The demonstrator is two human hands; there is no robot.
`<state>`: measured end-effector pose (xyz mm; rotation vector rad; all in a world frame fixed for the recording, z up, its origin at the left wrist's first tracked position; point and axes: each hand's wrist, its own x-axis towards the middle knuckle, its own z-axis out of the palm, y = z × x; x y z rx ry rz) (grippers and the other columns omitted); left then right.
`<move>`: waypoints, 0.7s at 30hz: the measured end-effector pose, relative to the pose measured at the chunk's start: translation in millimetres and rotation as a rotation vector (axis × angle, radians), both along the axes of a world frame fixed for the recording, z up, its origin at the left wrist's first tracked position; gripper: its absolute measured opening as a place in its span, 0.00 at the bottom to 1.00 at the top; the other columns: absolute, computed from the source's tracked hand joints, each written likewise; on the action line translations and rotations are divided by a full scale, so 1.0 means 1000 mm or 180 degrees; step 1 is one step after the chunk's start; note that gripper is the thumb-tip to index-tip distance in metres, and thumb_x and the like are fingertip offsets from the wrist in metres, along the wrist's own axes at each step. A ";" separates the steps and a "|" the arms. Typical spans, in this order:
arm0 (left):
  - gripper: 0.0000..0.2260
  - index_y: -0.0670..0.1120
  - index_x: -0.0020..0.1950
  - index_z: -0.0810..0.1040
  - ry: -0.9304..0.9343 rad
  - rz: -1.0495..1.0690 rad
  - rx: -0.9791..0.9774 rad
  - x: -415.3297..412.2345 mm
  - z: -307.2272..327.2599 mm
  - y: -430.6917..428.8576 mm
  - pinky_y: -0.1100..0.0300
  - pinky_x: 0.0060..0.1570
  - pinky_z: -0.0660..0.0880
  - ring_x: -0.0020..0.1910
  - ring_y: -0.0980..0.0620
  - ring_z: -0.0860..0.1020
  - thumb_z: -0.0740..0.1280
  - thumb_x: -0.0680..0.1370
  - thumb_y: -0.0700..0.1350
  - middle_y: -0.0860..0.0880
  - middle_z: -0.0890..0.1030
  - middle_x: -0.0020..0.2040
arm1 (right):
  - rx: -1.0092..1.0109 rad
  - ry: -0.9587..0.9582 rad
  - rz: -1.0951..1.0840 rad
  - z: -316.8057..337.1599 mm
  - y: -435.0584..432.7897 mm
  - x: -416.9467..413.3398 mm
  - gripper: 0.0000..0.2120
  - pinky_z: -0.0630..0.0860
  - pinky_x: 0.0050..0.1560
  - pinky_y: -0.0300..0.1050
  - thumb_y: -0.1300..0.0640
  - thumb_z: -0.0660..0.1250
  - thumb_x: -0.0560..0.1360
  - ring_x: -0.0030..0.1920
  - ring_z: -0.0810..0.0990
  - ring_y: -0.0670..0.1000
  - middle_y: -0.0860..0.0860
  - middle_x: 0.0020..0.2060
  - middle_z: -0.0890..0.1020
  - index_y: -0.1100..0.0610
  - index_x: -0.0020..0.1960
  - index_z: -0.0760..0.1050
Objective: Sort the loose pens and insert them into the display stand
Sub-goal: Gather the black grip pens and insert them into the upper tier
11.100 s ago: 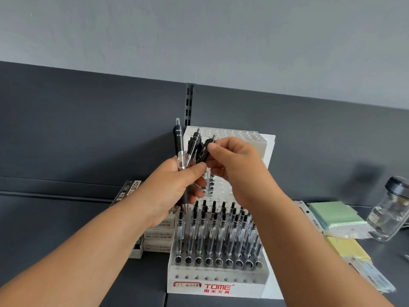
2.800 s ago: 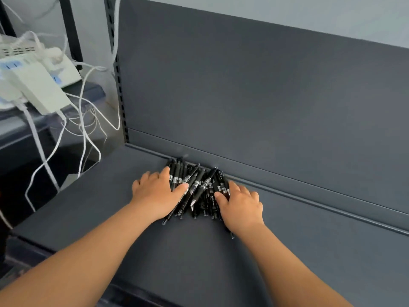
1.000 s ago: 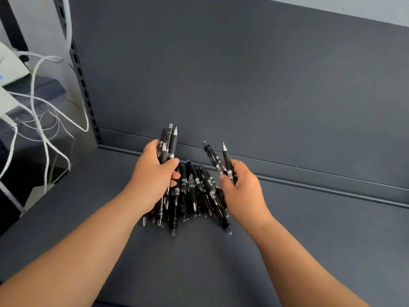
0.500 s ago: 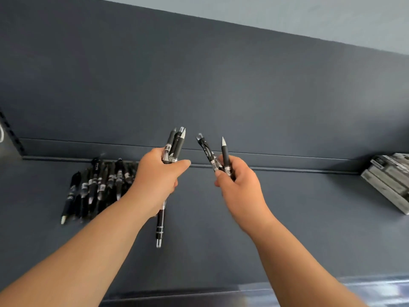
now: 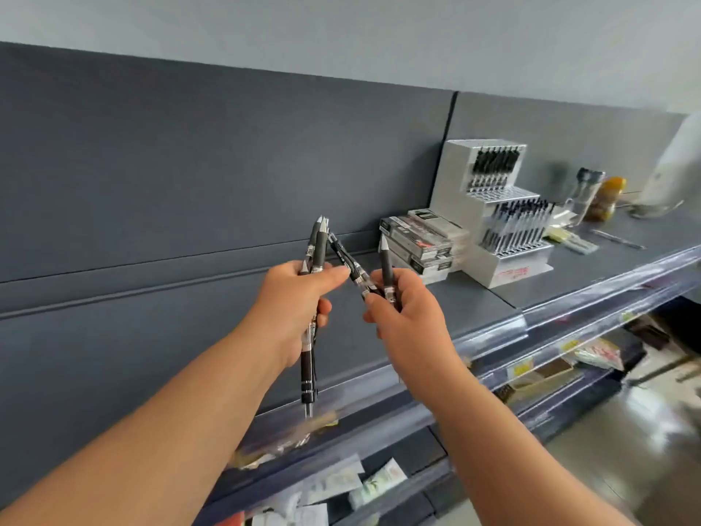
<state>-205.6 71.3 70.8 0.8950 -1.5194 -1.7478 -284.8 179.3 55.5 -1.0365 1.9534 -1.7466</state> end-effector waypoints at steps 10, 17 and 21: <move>0.07 0.43 0.42 0.73 0.0424 -0.0587 0.0939 -0.140 0.010 0.109 0.69 0.18 0.63 0.21 0.59 0.67 0.70 0.73 0.36 0.49 0.73 0.29 | -0.0017 0.0190 -0.0520 0.004 0.110 -0.097 0.08 0.73 0.36 0.40 0.58 0.62 0.79 0.36 0.76 0.46 0.46 0.35 0.78 0.44 0.48 0.72; 0.04 0.44 0.43 0.74 0.0372 -0.0670 0.1022 -0.208 0.001 0.125 0.70 0.21 0.63 0.18 0.59 0.67 0.66 0.74 0.35 0.48 0.72 0.30 | 0.0220 0.0271 -0.0609 -0.002 0.131 -0.144 0.07 0.77 0.44 0.45 0.54 0.58 0.81 0.42 0.80 0.44 0.46 0.41 0.81 0.46 0.50 0.74; 0.07 0.44 0.41 0.73 0.0582 -0.0623 0.0858 -0.246 0.001 0.117 0.68 0.18 0.64 0.22 0.58 0.68 0.68 0.74 0.34 0.47 0.73 0.31 | 0.0324 0.0183 -0.0558 -0.003 0.126 -0.185 0.08 0.80 0.47 0.50 0.55 0.57 0.81 0.43 0.82 0.46 0.47 0.44 0.82 0.45 0.52 0.74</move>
